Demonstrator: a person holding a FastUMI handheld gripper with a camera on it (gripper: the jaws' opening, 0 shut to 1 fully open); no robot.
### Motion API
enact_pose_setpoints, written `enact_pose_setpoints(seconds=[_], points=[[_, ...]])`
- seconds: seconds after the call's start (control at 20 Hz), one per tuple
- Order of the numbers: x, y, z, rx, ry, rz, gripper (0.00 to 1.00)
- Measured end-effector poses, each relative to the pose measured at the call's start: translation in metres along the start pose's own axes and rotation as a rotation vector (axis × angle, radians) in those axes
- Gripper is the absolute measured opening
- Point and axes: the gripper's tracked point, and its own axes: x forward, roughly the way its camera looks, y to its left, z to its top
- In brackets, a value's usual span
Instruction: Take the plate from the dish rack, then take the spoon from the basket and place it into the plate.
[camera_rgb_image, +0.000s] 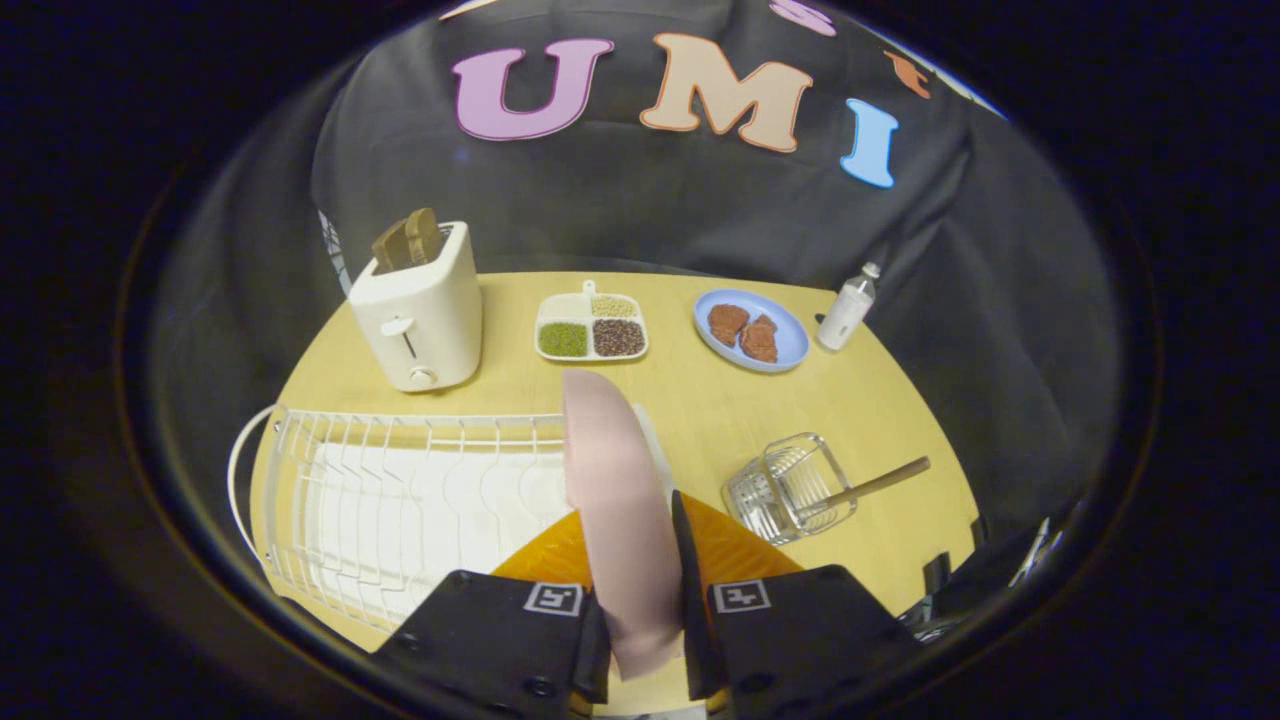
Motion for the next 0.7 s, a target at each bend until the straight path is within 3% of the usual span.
enact_pose_setpoints(seconds=[0.55, 0.7], points=[[-0.019, -0.025, 0.015, 0.063, -0.050, -0.056, 0.29], [-0.037, -0.009, 0.036, 0.158, -0.115, 0.042, 0.29]])
